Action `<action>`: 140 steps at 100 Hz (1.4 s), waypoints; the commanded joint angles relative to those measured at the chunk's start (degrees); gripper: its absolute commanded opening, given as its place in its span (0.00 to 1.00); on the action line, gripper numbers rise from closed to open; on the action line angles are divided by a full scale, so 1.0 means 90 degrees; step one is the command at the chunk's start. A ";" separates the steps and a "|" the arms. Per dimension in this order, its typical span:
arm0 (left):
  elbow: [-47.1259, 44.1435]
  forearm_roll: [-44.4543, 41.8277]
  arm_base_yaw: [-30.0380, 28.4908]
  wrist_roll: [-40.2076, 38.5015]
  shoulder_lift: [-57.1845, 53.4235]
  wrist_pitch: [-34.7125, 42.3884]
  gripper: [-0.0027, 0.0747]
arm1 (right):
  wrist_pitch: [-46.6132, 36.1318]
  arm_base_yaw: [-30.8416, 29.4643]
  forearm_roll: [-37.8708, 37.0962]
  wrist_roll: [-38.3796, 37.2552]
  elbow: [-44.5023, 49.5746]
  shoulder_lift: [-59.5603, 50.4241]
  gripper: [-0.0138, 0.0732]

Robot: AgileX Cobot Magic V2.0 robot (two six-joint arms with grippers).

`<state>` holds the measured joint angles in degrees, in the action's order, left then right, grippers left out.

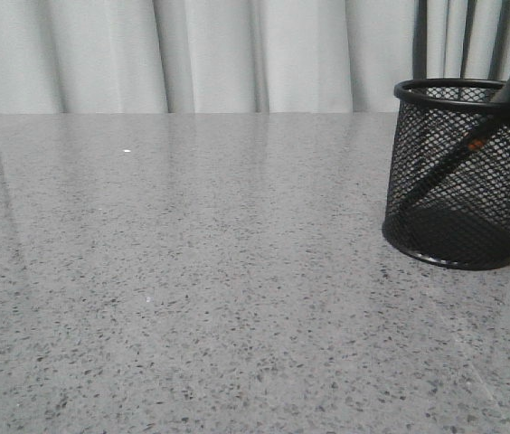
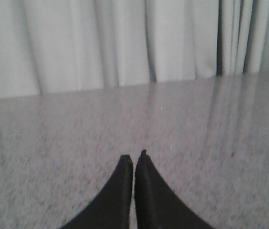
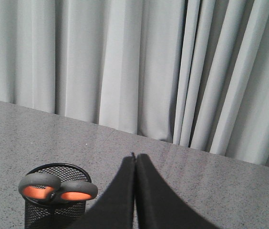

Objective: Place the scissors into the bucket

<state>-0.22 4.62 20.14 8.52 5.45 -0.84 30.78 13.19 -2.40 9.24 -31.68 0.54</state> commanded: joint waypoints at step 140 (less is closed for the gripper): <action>-0.0290 -0.0315 -0.1435 -0.0152 -0.0818 -0.1697 0.01 | -0.1821 -0.0891 -0.0828 -0.1485 0.2048 0.0036 0.10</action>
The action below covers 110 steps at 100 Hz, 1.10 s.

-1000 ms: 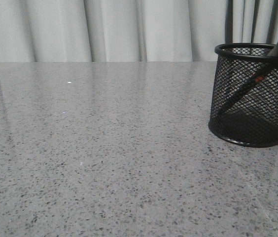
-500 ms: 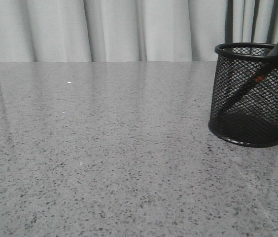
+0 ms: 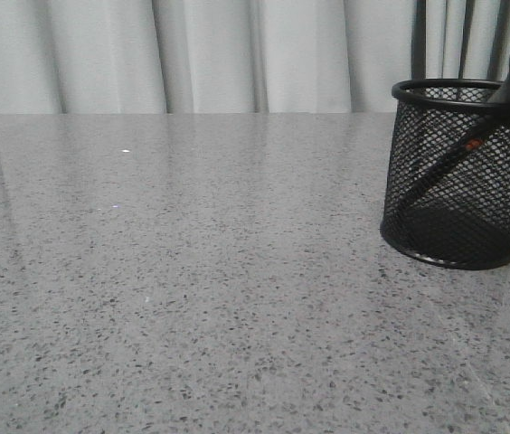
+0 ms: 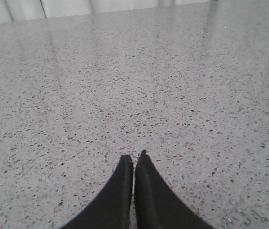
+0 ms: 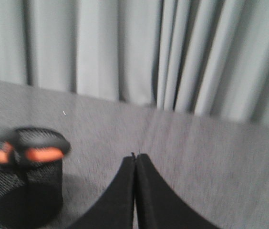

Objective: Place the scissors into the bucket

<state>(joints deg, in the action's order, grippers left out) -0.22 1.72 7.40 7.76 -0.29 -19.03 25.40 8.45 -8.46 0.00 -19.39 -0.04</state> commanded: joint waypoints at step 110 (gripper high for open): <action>-0.0290 0.0007 -0.0019 -0.0068 -0.0180 0.0324 0.01 | -0.0996 -0.0753 0.0148 -0.0599 0.2339 -0.0194 0.10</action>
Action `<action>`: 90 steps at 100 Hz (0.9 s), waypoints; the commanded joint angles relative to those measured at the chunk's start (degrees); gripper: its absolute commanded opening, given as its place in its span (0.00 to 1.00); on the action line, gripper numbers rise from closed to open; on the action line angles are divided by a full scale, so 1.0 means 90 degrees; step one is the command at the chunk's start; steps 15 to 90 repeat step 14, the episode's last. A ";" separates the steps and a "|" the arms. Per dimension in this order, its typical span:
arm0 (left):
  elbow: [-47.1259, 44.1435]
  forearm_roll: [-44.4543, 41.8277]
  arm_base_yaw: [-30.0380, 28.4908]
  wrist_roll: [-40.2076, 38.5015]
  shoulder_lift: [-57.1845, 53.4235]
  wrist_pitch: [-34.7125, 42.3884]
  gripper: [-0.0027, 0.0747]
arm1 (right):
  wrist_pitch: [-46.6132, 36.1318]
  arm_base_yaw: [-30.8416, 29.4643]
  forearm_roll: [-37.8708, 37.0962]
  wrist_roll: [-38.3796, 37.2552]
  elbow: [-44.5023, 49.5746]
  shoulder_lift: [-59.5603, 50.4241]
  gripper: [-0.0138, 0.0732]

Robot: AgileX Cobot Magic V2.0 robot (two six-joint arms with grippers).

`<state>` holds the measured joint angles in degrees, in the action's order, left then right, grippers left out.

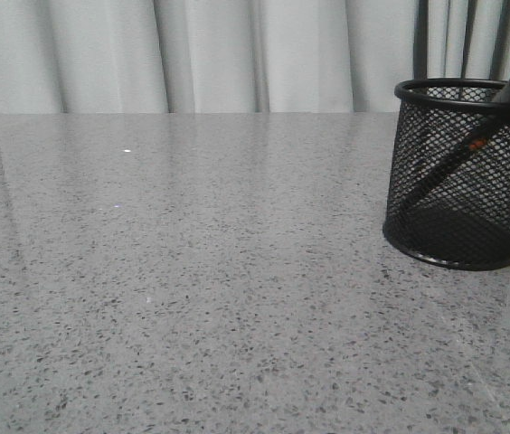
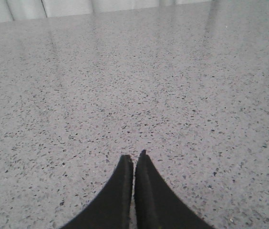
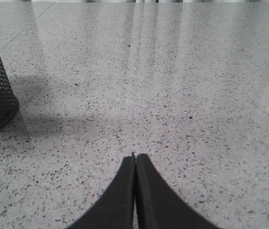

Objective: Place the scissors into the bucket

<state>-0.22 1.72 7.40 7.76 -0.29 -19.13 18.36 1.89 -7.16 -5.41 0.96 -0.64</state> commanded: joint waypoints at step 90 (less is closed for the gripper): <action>-0.0290 0.0007 -0.0019 -0.0068 -0.0180 0.0334 0.01 | -0.0213 -0.0024 0.0003 0.0001 0.0077 -0.0127 0.10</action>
